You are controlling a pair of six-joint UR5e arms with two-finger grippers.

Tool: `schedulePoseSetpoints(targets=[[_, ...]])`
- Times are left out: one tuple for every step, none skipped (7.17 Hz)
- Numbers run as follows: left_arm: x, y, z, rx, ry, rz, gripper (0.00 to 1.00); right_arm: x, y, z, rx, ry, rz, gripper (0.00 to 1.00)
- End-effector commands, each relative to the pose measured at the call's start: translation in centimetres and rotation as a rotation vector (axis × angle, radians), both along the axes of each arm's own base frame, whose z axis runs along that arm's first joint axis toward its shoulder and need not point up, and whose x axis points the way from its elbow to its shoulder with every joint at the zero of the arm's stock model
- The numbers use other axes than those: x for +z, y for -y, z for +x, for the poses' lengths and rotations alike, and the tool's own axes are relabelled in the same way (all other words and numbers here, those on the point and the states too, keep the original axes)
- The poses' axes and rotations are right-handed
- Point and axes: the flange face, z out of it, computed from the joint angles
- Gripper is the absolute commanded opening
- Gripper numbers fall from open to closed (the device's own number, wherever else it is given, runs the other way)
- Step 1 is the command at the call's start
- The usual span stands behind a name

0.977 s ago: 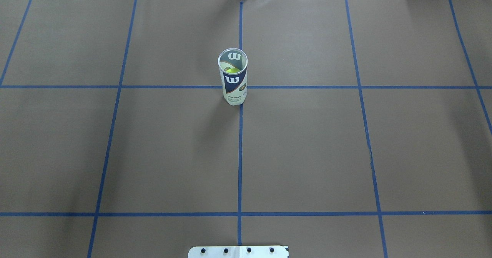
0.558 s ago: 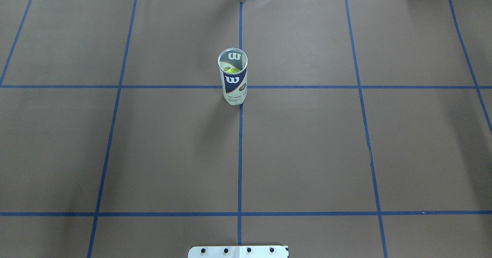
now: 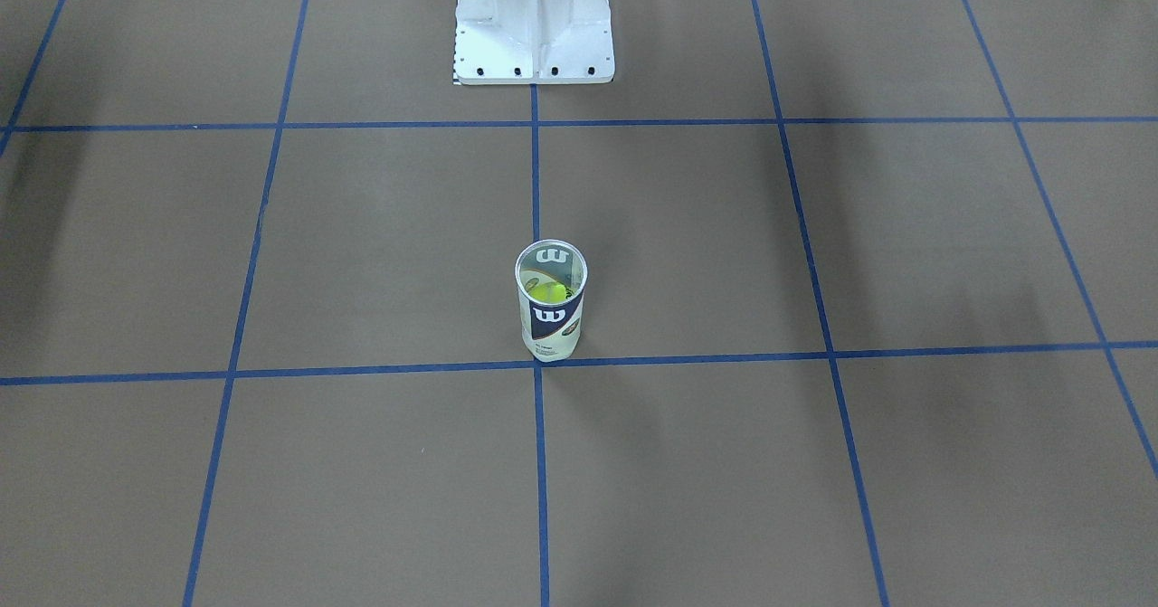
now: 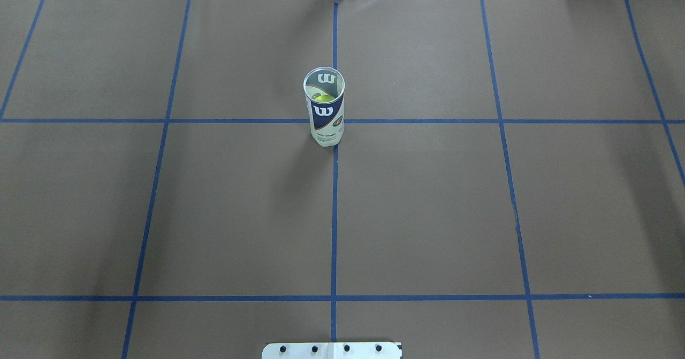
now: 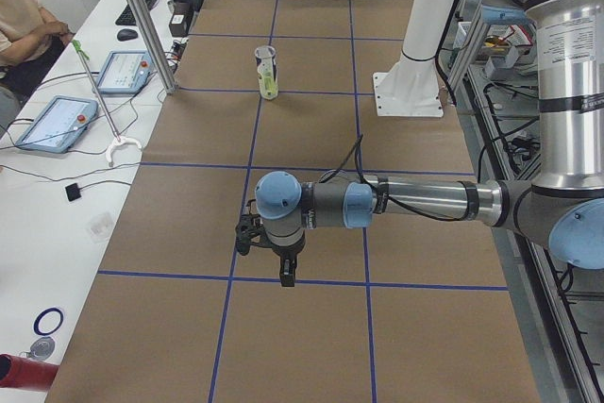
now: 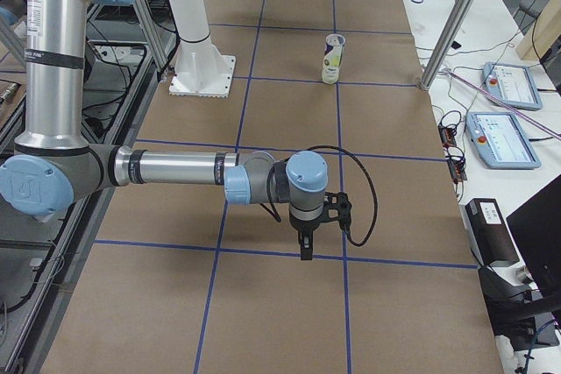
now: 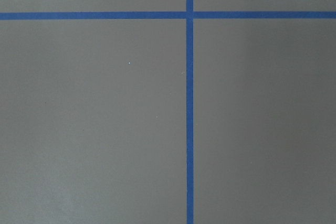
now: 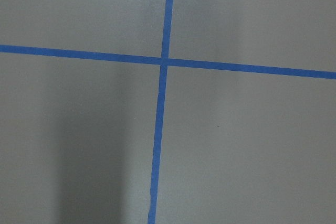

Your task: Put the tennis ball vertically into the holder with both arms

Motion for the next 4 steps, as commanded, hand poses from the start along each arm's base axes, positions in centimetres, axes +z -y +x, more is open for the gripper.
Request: schedulePoseSetpoints(targets=[[-0.01,-0.01,0.00,0.001,0.000,0.001,1.00,0.08,-0.02,0.03,-0.001,-0.004,0.000,0.99],[-0.23,0.01,0.00,0.000,0.000,0.005,1.00,0.23,-0.04,0.03,-0.001,-0.004,-0.003,0.99],[-0.16,0.01,0.00,0.000,0.000,0.003,1.00,0.13,-0.03,0.01,-0.001,-0.001,-0.001,0.99],[-0.08,0.00,0.00,0.000,0.000,0.001,1.00,0.23,0.02,0.02,0.000,-0.003,-0.004,0.99]])
